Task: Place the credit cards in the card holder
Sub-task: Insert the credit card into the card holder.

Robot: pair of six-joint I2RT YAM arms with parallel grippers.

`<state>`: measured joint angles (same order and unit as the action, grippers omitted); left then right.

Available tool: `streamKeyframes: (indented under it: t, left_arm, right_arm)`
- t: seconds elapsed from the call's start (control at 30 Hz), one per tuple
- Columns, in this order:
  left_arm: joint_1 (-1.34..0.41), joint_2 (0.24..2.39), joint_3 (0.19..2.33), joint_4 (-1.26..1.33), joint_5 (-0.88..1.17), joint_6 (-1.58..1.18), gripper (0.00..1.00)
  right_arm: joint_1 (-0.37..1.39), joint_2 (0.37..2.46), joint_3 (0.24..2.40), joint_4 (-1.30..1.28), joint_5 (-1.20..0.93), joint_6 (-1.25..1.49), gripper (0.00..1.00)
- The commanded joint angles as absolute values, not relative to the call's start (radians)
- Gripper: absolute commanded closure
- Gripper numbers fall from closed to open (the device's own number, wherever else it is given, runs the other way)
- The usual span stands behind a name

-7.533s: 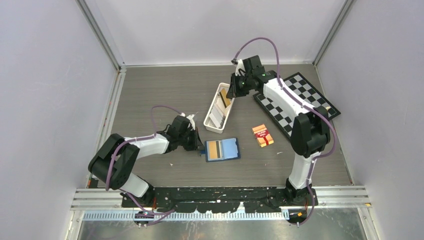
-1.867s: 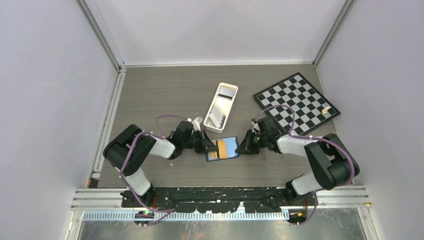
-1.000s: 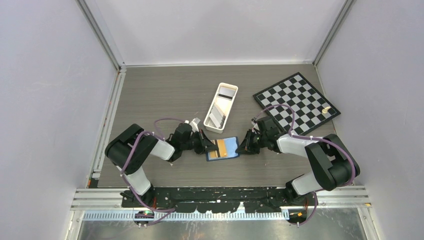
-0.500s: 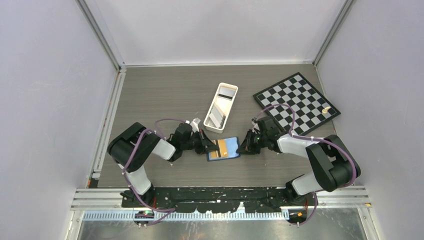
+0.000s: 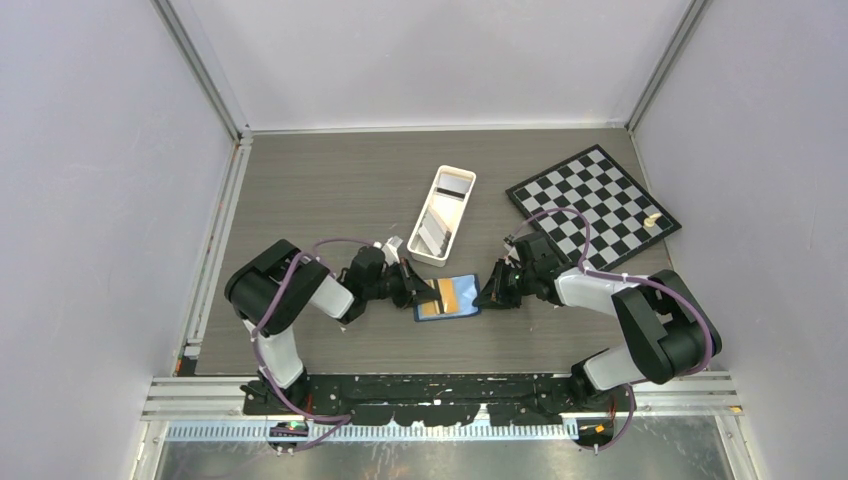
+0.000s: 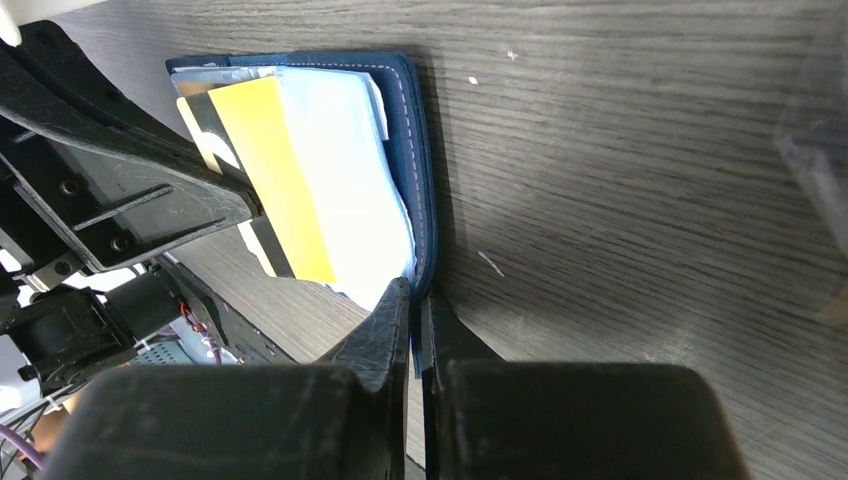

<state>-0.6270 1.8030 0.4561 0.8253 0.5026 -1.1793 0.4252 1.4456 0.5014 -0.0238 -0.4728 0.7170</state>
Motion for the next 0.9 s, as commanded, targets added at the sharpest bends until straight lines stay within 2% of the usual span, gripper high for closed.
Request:
streamKeyframes:
  t: [0.0, 0.47, 0.87]
  left_arm:
    - [-0.638, 1.862, 0.448, 0.749, 0.420, -1.156, 1.00]
    - [-0.638, 1.827, 0.390, 0.748, 0.430, -1.174, 1.00]
    - [-0.638, 1.871, 0.422, 0.765, 0.442, -1.175, 1.00]
  right_arm:
    - [0.436, 1.433, 0.510, -0.063, -0.435, 0.697, 1.00]
    - [0.437, 1.431, 0.512, -0.075, -0.422, 0.689, 1.00]
    - [0.438, 1.440, 0.520, -0.074, -0.428, 0.689, 1.00]
